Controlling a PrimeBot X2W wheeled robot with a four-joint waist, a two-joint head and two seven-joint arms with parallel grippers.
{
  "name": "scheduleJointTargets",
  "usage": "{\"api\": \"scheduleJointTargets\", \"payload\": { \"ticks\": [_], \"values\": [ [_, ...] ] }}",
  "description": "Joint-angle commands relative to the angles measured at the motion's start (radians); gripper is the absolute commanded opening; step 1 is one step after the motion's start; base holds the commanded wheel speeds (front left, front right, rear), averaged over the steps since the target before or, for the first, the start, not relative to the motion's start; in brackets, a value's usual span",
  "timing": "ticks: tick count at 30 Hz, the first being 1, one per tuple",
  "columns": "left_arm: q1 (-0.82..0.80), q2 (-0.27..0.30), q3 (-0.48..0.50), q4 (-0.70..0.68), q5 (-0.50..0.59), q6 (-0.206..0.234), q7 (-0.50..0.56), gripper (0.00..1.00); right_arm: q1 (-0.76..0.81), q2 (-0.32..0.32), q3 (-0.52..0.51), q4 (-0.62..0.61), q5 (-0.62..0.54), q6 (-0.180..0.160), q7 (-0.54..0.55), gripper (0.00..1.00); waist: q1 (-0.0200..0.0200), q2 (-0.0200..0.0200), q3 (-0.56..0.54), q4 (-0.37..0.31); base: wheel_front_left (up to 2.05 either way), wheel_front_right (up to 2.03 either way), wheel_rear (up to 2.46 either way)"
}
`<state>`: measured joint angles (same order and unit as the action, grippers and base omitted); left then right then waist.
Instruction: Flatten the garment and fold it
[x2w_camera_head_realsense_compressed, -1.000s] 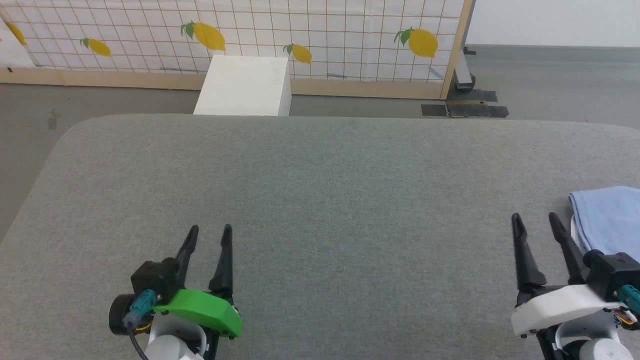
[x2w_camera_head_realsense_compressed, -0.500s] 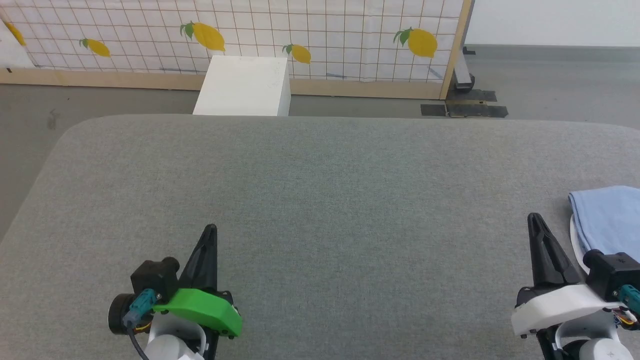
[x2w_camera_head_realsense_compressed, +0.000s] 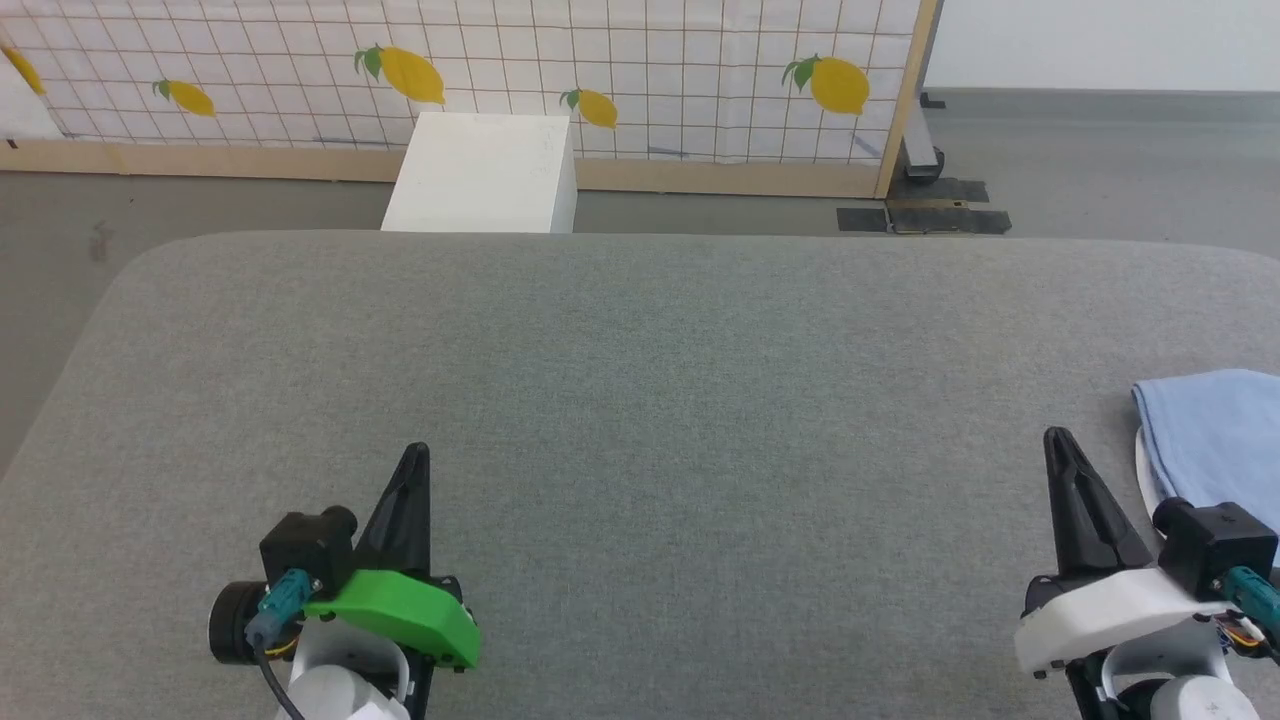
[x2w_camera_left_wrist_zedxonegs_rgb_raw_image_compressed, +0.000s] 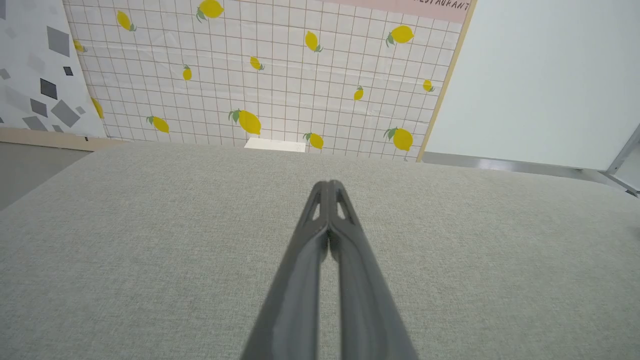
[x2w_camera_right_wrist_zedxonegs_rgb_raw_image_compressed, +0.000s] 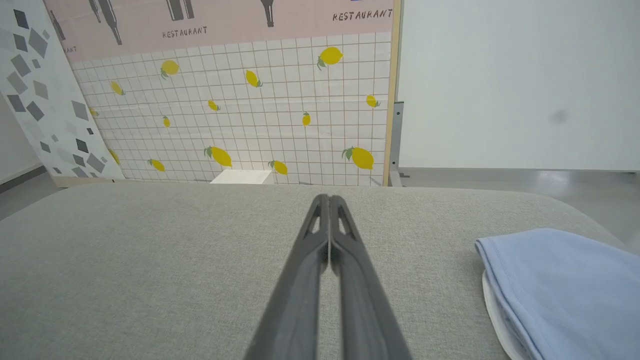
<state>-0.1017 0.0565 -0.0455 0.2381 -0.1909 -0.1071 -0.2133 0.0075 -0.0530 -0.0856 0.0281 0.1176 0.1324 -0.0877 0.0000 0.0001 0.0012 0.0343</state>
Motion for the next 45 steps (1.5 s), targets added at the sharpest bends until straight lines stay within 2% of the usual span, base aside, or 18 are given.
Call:
{"api": "scheduleJointTargets", "payload": {
  "ticks": [1,45],
  "values": [
    [0.015,-0.001,0.003,-0.011,0.019,0.009,0.005,0.0,-0.001,0.001,0.005,-0.004,-0.011,0.0,0.006,0.0,0.0,-0.0001,0.0,0.0,0.0,0.0,0.0],
    [0.056,-0.004,0.023,-0.117,0.099,0.055,0.103,0.0,-0.004,0.002,0.043,-0.015,-0.061,-0.001,0.044,0.0,0.0,-0.0001,-0.001,-0.016,0.0,0.0,0.0]
  ]
}}
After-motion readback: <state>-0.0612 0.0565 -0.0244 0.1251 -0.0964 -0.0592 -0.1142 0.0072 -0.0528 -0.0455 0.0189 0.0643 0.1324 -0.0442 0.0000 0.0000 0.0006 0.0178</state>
